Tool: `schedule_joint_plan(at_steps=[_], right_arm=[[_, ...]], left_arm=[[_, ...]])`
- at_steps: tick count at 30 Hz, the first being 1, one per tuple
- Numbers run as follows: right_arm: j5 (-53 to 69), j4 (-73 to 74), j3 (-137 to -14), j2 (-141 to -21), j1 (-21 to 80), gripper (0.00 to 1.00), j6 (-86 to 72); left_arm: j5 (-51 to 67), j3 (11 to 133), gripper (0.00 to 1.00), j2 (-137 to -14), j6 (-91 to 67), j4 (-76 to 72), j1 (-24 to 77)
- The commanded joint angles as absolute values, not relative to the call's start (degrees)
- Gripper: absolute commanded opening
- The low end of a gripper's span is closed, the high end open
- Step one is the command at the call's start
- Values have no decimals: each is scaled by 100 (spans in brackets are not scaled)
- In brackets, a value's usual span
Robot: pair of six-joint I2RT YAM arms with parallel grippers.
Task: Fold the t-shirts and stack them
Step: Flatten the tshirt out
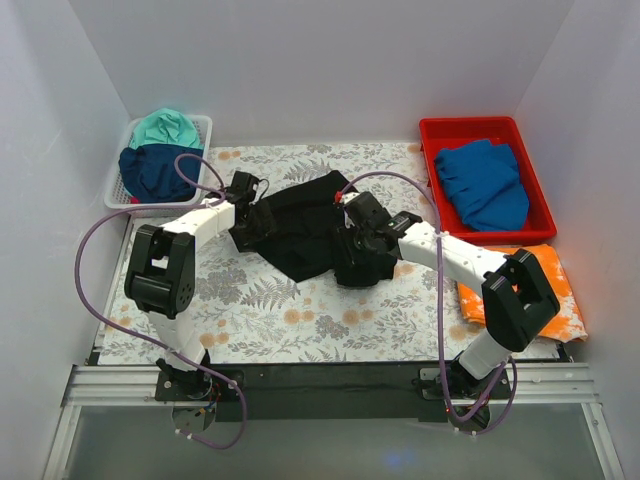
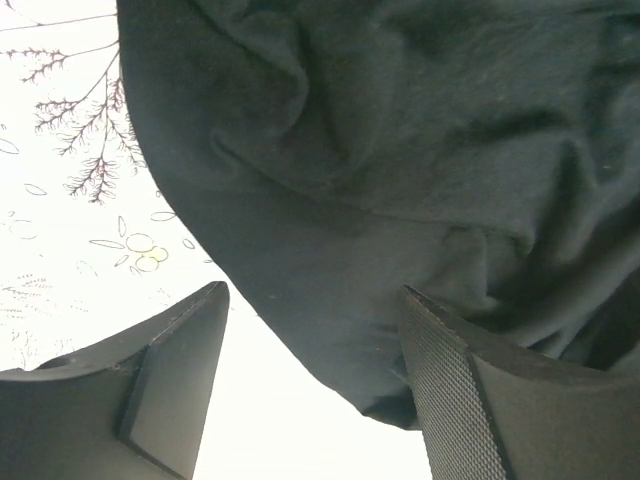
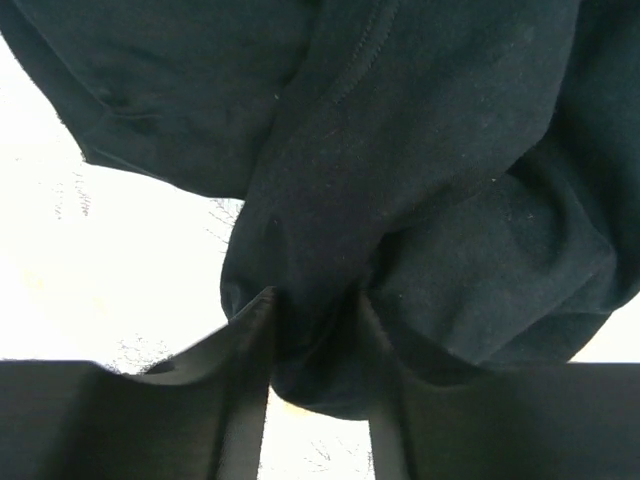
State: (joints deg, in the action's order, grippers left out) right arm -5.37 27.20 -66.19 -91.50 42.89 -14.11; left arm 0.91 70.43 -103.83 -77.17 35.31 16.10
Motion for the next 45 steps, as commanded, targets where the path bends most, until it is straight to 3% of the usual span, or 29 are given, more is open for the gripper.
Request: schedule_joint_plan(at_steps=[1,4,6,12,13,15,16,17,28,36,45], right_arm=[[-527,2672,-6557,-9193,4307,38,-1476],[-606,2733,-6539,-9193,4307,22,-1459],[-729,2794,-6530,-9193,4289,2,-1485],[-1983,3366,-6566,-8781,4114,1,-1740],[-2178,3445,-6548,-8545,4000,1,-1819],[-2529,3612,-6513,-8194,3842,1,-1872],[-2636,3682,-6504,-8087,3632,1,-1916],[-2724,3744,-6487,-7973,3508,1,-1986],[-3225,3920,-6205,-7304,1882,1,-2100],[-3304,4060,-6126,-7453,1670,1,-2347],[-3305,4288,-6003,-7119,1661,5,-2522]], left_arm=[[211,6891,65,-10397,-7743,3349,1468],[194,6751,63,-10459,-7699,3252,1371],[185,6680,58,-10546,-7690,3217,1301],[79,6495,37,-10714,-7629,3146,1073],[79,6478,27,-10731,-7594,3146,1003],[70,6425,16,-10758,-7576,3199,949],[70,6399,4,-10775,-7585,3208,897],[70,6329,0,-10801,-7585,3217,879],[-561,6152,0,-10372,-7681,3436,704],[-1186,6337,0,-9378,-7796,3797,527],[-695,5705,0,-7991,-8077,4552,527]])
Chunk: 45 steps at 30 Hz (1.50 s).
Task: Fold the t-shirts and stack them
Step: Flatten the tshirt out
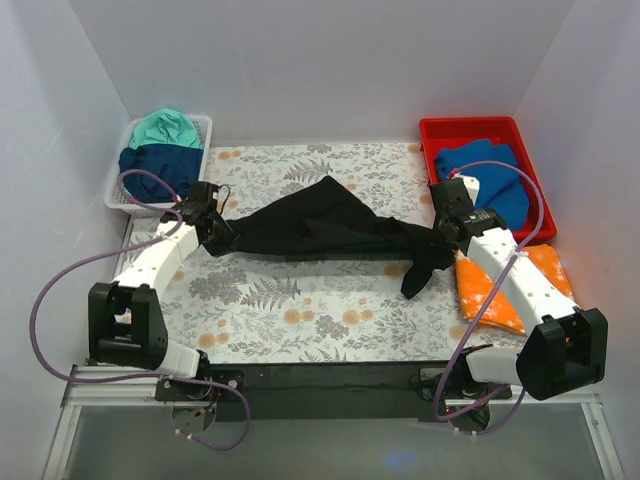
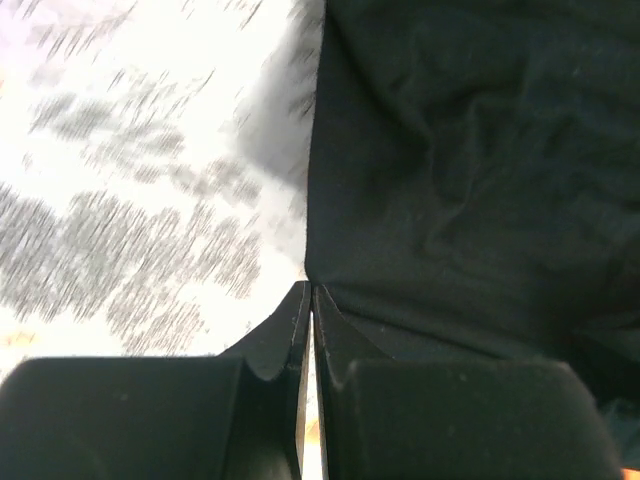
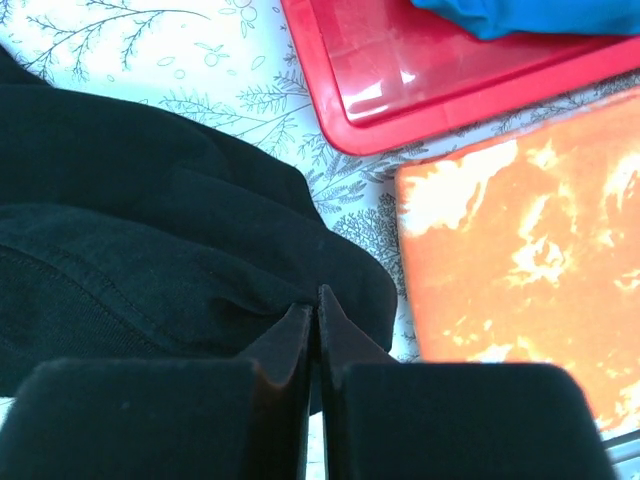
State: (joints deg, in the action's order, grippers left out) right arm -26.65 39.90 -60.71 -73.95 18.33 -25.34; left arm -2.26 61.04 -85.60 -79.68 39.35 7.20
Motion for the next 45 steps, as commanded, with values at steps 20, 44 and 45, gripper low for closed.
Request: schedule_joint_plan(at_steps=[20,44,45], right_arm=[[-2148,3570,-6591,-7732,2741,42,-2102],[-343,2874,-8596,-10942,4139,46,-203],[-351,2874,-8613,-10977,4174,47,-185]], left_arm=[[-510,5370,46,-7056,-8455,4720,527],[-369,5616,47,-7998,-8402,4228,527],[-395,5625,47,-8024,-8402,4210,527]])
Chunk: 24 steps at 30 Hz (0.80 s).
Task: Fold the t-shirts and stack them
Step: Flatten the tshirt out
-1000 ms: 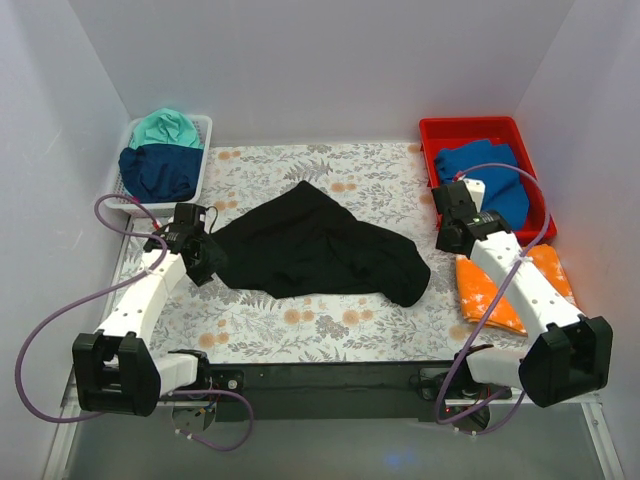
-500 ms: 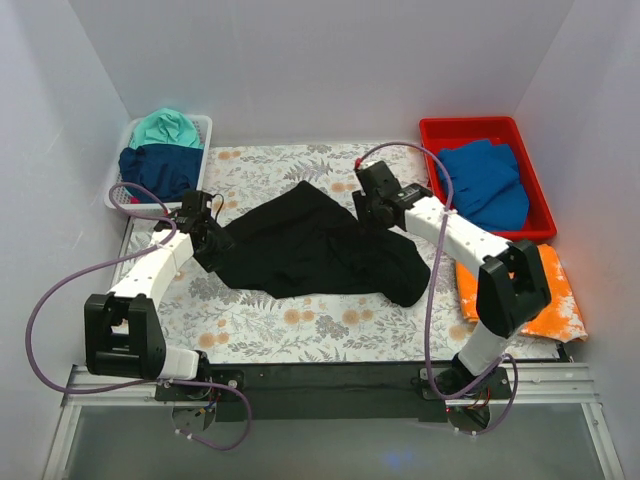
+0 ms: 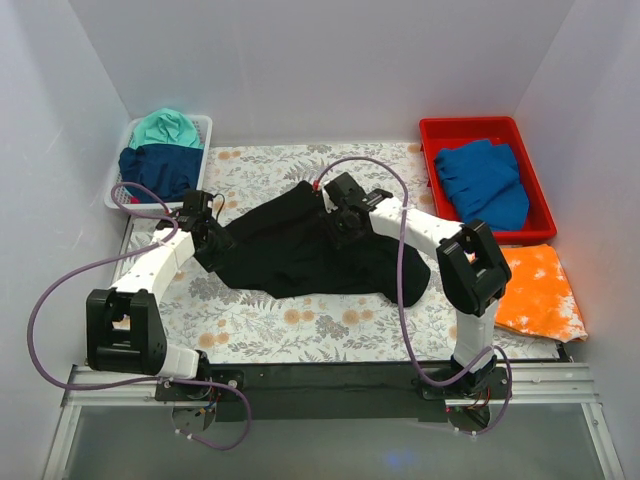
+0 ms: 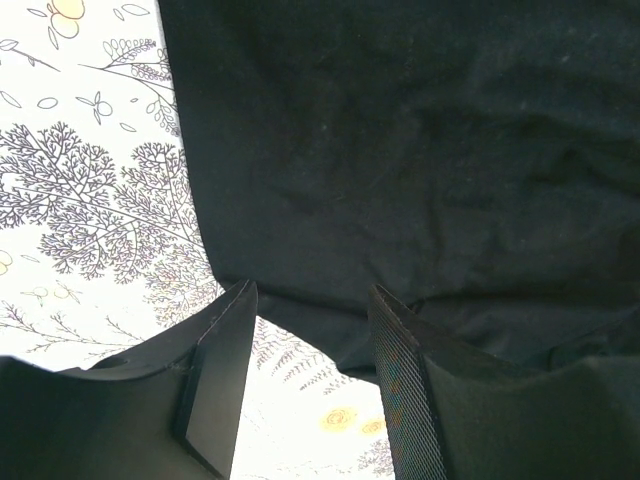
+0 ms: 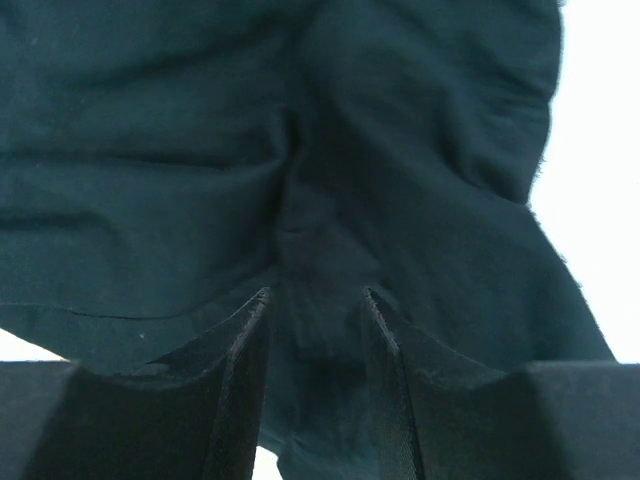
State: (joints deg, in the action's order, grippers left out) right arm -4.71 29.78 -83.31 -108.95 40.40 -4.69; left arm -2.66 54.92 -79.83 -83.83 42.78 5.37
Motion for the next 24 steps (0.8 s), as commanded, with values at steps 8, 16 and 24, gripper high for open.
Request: schedule_joint_plan(at_steps=[8,16,24], right_arm=[[-413,2821,-8886,-11443,4289,48,-79],[-1063,2795,-9105,-11856,4298,46,-176],[-1440,2821,-8930,-11690,4298,13,-360]], left_arm=[[-448,5695,48,-8226,-8288,4192,527],[-501,5704,49,-8244,-8244,4192,527],[-615,5766,50,-8183,-8156,4236,440]])
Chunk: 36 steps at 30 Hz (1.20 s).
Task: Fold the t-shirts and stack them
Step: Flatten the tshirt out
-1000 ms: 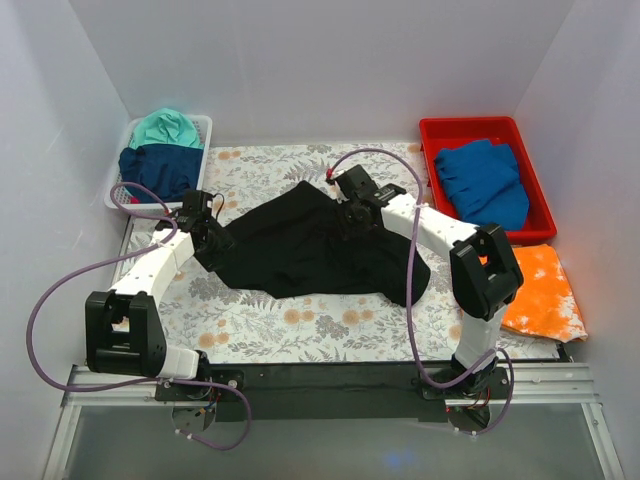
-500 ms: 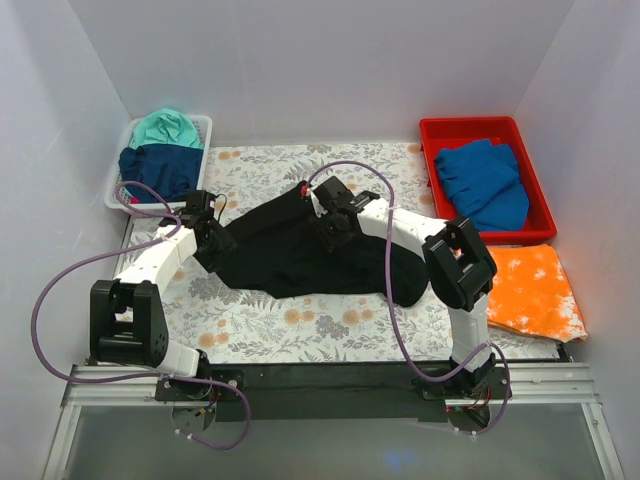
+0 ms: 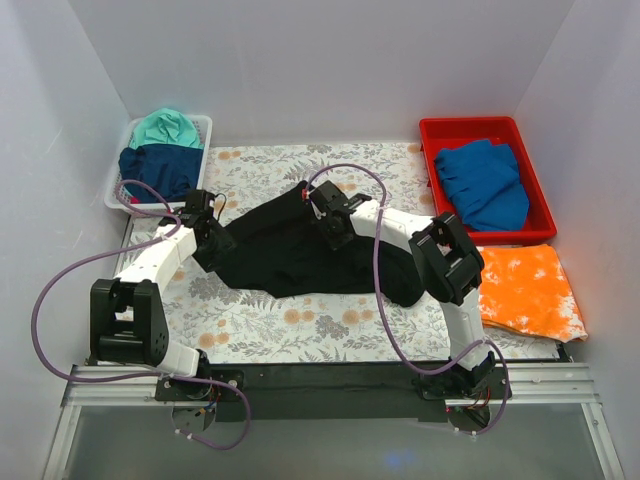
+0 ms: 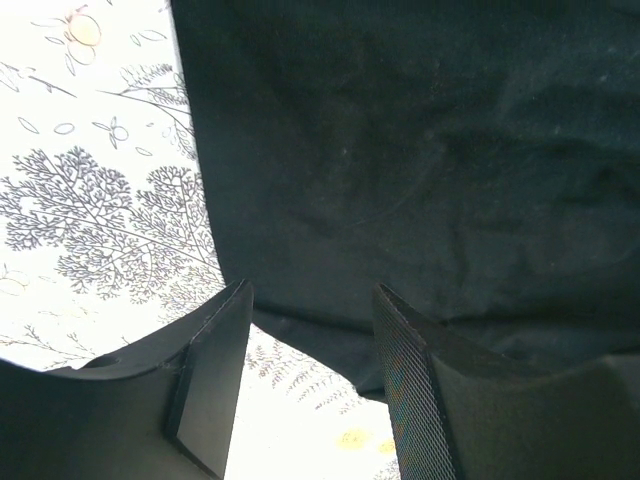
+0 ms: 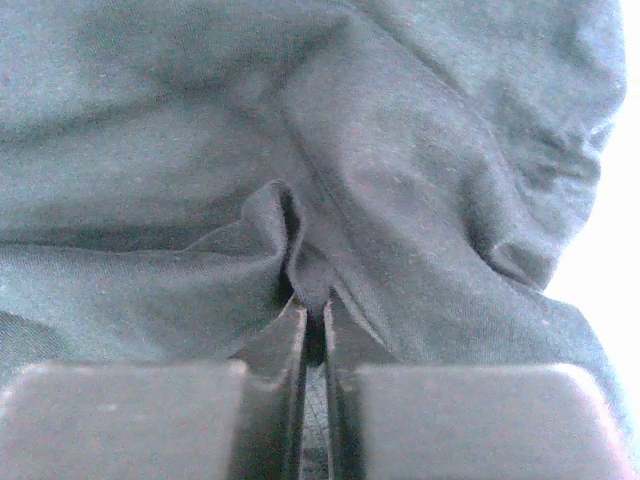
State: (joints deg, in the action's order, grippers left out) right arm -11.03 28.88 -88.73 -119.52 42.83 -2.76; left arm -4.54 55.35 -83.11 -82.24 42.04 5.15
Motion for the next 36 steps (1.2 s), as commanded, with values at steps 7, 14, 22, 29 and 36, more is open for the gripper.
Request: schedule_joint_plan(at_steps=[7,14,22,29,36], right_arm=[[-1459,3041,-8175,-10557,4307,1,-676],[-1161,3620,-7340,-9161,4456,1,-870],[-423,4517,-6320,-8034,4772,1,-1309],[649,5316,-5679,-7094,5079,1,-2240],[1125,5984,-4984,-6276,5238,10,-3251]], left_arm=[[-607,5748,50,-8270,-8104,4140,369],[-589,5827,50,-8604,-8068,3938,325],[-641,6073,50,-9026,-8060,3788,299],[-659,6328,50,-9413,-8130,3718,272],[-694,6425,50,-9624,-8191,3665,264]])
